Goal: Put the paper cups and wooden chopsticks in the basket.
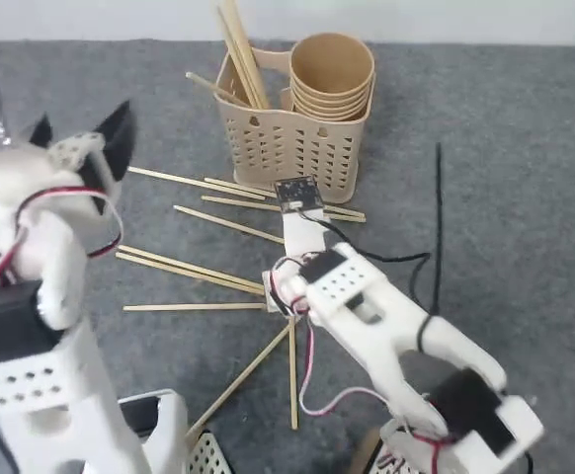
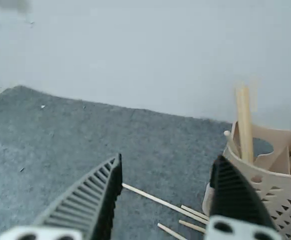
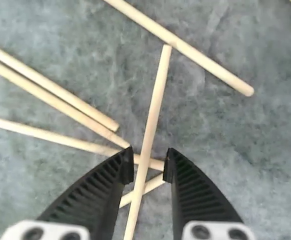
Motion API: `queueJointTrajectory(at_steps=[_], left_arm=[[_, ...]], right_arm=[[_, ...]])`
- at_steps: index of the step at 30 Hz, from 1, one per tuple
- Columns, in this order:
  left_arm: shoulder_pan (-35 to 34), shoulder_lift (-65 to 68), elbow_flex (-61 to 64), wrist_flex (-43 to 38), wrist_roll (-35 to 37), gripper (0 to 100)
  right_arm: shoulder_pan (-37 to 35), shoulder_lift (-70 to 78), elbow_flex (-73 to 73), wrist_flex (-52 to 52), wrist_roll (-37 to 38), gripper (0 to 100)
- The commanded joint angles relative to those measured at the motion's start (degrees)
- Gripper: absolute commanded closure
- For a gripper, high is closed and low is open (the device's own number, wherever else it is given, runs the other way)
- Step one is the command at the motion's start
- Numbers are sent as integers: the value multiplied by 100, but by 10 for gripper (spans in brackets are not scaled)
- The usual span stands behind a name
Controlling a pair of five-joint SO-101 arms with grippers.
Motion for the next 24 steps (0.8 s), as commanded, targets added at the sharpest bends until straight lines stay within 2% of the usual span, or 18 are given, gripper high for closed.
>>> queueJointTrajectory(at_steps=[1,7,11,18,24], left_arm=[[-440,-475,840,-185,-62,761],[-949,-1301,3029,-1556,-70,761],[-1037,-1881,4514,-2180,-70,762],[-1029,-2901,6404,-2268,-35,764],[-1169,-3244,6993,-2295,-26,764]], right_arm=[[-13,171,-484,-57,-70,880],[-4,312,-501,-119,-79,889],[4,435,-484,-321,-79,997],[110,426,-492,-295,-79,991],[75,-92,-510,31,-44,991]])
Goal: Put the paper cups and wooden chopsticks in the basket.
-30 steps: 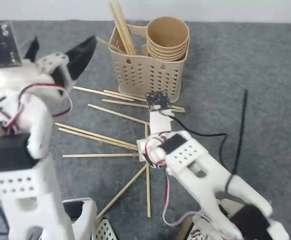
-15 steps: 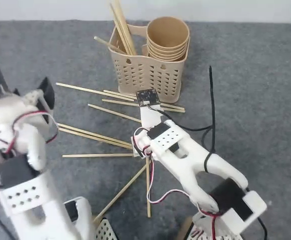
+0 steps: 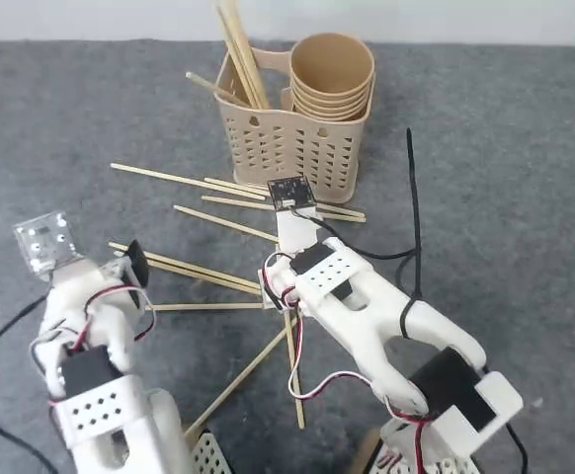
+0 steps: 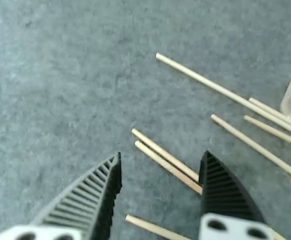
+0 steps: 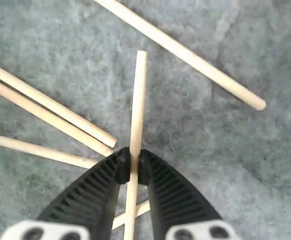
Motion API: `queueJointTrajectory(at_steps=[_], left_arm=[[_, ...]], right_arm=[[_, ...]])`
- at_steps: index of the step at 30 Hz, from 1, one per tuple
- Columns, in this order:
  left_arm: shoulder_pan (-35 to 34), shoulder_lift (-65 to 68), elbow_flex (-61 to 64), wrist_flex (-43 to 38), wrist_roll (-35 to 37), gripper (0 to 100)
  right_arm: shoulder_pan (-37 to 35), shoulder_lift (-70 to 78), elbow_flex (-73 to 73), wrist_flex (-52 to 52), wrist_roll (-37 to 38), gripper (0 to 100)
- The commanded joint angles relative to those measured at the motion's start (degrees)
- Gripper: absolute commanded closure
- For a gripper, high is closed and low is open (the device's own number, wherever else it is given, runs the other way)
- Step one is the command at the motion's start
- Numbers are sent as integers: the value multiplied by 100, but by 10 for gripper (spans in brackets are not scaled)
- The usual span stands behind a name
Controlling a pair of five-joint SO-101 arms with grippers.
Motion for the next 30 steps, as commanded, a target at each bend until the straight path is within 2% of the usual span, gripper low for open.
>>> queueJointTrajectory(at_steps=[1,4,10,13,16,21,24,30], left_arm=[[-229,-202,136,-185,-26,764],[-378,-70,189,-202,-26,763],[-404,695,259,-879,-62,762],[-404,1389,-31,-958,-70,761],[-404,2215,-382,-1055,-70,761],[-378,3701,-875,-1556,-70,761],[-387,4501,-1323,-1538,-70,761],[-404,5231,-1912,-1187,-105,761]], right_arm=[[31,-840,-290,286,-35,991],[-259,-1763,-290,505,220,991],[-796,-3837,-563,576,844,991],[-752,-4444,-1081,558,1266,991],[-321,-4497,-1785,365,1609,991],[321,-3978,-2321,-1174,2312,991],[523,-3530,-2497,-2141,2690,991],[1007,-2492,-3147,-3714,2743,991]])
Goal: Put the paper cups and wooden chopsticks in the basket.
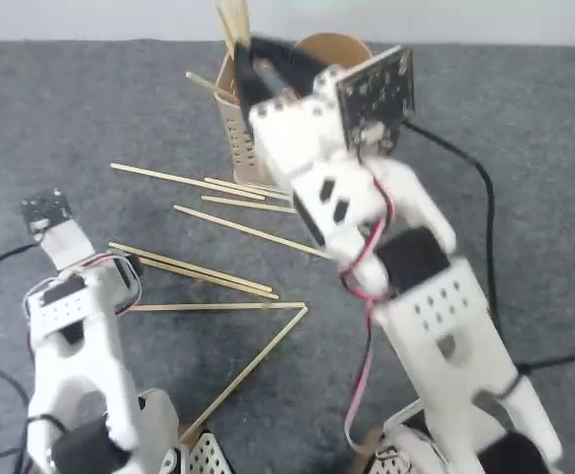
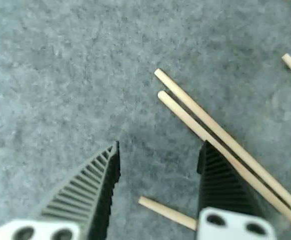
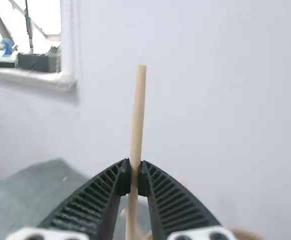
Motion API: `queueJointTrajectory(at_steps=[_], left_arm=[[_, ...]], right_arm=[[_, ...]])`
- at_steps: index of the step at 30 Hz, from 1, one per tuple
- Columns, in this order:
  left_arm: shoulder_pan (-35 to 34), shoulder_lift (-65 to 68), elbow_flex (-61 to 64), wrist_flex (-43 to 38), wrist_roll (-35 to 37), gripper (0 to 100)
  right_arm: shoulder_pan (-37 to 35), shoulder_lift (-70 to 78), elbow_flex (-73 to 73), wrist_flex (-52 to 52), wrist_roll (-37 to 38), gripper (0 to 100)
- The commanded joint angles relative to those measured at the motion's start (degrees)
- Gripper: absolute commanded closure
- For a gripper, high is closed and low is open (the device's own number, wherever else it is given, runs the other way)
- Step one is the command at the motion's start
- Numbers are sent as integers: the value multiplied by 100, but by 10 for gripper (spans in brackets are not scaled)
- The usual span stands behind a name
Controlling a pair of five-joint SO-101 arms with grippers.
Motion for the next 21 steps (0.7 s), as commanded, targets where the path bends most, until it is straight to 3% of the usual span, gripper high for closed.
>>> queueJointTrajectory(at_steps=[1,6,15,21], left_arm=[[-18,229,-523,176,-176,761],[-18,229,-523,185,-334,761],[-9,229,-514,193,-334,761],[9,229,-514,193,-334,761]], right_arm=[[338,541,-695,-1059,114,991],[655,1851,-1635,-1815,123,991],[1024,3451,-2593,-1833,123,986],[1068,3459,-2629,-884,123,811]])
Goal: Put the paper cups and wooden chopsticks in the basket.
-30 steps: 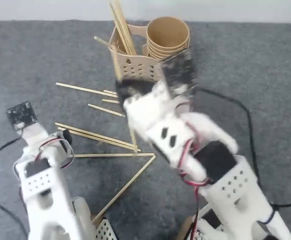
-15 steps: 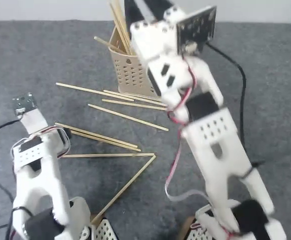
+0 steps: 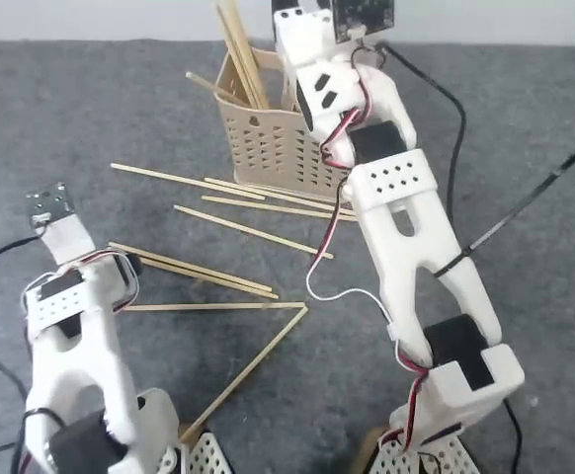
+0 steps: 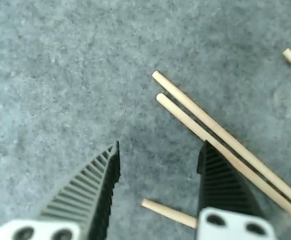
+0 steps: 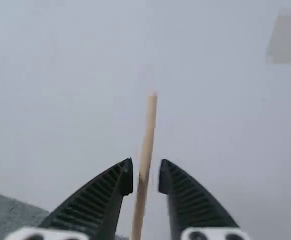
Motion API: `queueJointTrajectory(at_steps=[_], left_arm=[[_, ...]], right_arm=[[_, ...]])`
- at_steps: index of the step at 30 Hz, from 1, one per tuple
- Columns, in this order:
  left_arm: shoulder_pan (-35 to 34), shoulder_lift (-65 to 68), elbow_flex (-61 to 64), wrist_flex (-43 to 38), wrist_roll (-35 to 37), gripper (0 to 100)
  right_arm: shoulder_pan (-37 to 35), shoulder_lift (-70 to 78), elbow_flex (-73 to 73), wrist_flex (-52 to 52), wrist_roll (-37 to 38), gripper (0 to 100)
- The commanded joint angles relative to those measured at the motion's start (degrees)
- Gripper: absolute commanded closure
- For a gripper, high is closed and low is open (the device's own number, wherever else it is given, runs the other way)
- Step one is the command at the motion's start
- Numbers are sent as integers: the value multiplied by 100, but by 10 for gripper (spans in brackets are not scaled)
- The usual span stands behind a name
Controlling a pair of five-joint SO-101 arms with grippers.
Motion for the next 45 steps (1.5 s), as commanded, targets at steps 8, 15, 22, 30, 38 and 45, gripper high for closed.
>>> queueJointTrajectory(at_steps=[8,15,22,30,38,45], left_arm=[[0,9,-251,35,-44,761],[220,44,-365,536,316,761],[747,62,-356,299,1336,761],[897,70,-321,-202,2743,765],[1125,598,-681,53,2954,765],[1116,1969,-1974,1029,2954,765]], right_arm=[[-224,-1191,-369,1886,44,921],[-884,-2686,-352,4875,-229,946],[-936,-3213,-352,6334,-624,950],[-1235,-3266,-352,7530,-624,950],[-1560,-3284,-360,7899,-624,950],[-1587,-3284,-352,7960,-624,950]])
